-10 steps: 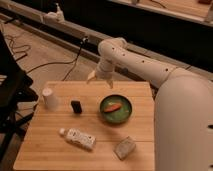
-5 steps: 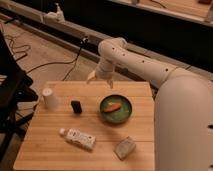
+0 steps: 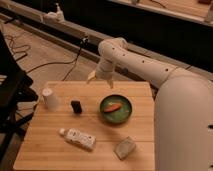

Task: Place the ceramic cup over the eraser

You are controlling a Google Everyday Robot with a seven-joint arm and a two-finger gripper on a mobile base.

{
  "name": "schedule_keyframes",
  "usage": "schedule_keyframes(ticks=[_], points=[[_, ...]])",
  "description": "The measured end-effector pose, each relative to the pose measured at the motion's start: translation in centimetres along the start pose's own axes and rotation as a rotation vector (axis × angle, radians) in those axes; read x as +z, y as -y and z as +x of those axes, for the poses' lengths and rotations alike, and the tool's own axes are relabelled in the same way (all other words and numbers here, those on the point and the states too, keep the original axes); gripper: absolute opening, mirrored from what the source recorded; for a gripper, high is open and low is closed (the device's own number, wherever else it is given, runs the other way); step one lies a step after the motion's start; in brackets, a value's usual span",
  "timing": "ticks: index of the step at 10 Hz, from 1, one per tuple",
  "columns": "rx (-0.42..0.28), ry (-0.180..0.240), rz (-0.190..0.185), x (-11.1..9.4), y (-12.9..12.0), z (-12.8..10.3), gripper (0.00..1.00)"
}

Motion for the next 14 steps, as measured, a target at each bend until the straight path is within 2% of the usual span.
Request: schedule_keyframes(ticks=[6, 8, 9, 11, 12, 14], points=[[0.0, 0.0, 0.0, 0.0, 0.0, 0.0, 0.8], [-0.001, 0.004, -0.01, 0.0, -0.2, -0.1, 0.8], [-0.005, 0.022, -0.037, -0.3, -1.1, -0.5, 0.8], [-0.035, 0.088, -0.138, -1.4, -5.1, -1.7, 0.8], [-0.057, 0.109, -0.163, -1.6, -6.7, -1.9, 0.8], [-0.099, 0.139, -0.186, -1.5, -8.9, -2.0, 0.8]])
